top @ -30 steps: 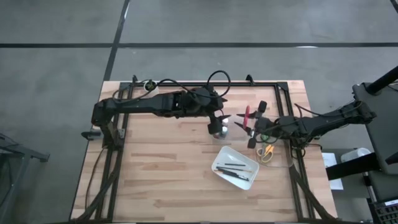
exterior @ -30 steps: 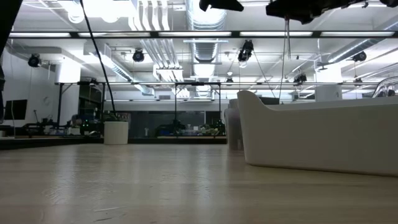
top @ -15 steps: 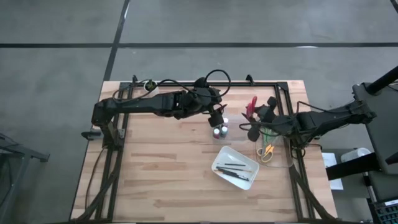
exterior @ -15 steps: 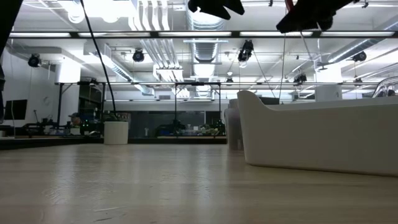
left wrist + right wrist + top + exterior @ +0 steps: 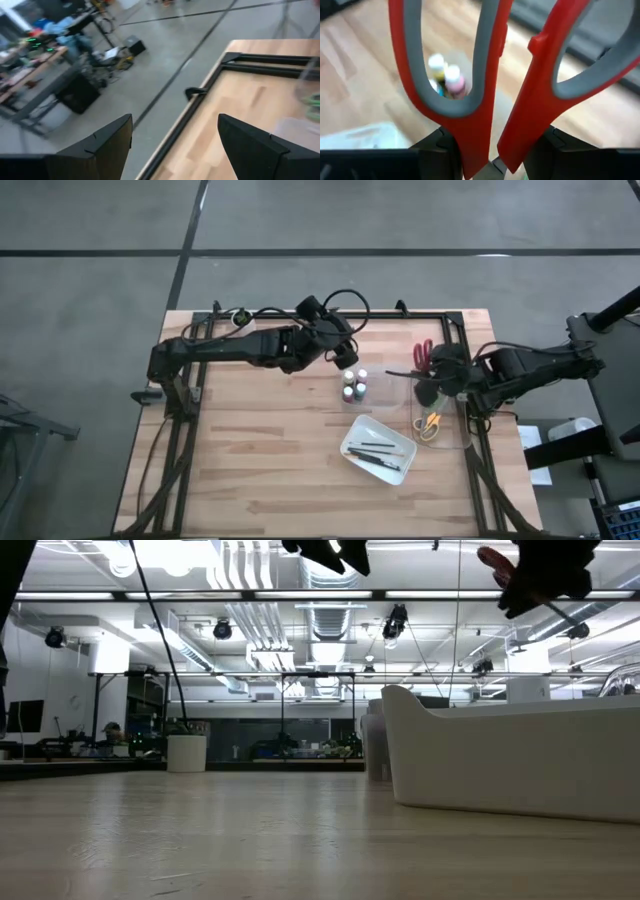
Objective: Pick & Place Paint Supplies
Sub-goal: Put the red scissors into the right transparent bin
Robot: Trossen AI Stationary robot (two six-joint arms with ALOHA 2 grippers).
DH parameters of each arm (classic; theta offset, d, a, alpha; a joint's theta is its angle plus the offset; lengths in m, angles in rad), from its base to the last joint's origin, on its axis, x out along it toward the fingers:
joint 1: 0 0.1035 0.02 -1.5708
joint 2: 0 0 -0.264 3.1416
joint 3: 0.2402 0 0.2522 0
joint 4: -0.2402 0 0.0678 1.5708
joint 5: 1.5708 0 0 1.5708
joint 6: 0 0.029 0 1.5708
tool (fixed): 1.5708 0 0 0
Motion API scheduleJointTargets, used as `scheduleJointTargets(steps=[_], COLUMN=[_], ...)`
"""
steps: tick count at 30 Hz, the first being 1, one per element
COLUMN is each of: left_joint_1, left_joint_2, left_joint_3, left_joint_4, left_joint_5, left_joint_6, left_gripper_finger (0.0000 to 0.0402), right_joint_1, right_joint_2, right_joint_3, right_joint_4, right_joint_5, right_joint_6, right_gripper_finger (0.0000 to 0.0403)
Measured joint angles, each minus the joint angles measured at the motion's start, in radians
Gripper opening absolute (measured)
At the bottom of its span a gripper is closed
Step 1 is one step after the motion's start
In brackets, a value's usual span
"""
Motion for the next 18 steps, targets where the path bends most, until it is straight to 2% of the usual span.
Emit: scheduleJointTargets(steps=[3,7,12,18], left_joint_1=[0.001,0.003,0.003,0.003], left_joint_2=[0.0,0.0,0.0,0.0], left_joint_3=[0.0,0.0,0.0,0.0], left_joint_4=[-0.001,-0.001,0.0,0.001], left_joint_5=[-0.04,-0.043,-0.043,-0.043], left_joint_6=[0.0,0.0,0.0,0.0], left_gripper_finger=[0.0295,0.0295,0.0295,0.0295], right_joint_1=[0.0,0.0,0.0,0.0], right_joint_2=[0.0,0.0,0.0,-0.002], right_joint_3=[0.017,0.01,-0.034,-0.077], right_joint_4=[-0.087,-0.222,-0.364,-0.41], right_joint_5=[-0.087,-0.194,-0.277,-0.365], right_joint_6=[0.097,0.255,0.444,0.531], right_gripper_finger=[0.0143,0.0143,0.0143,0.0143])
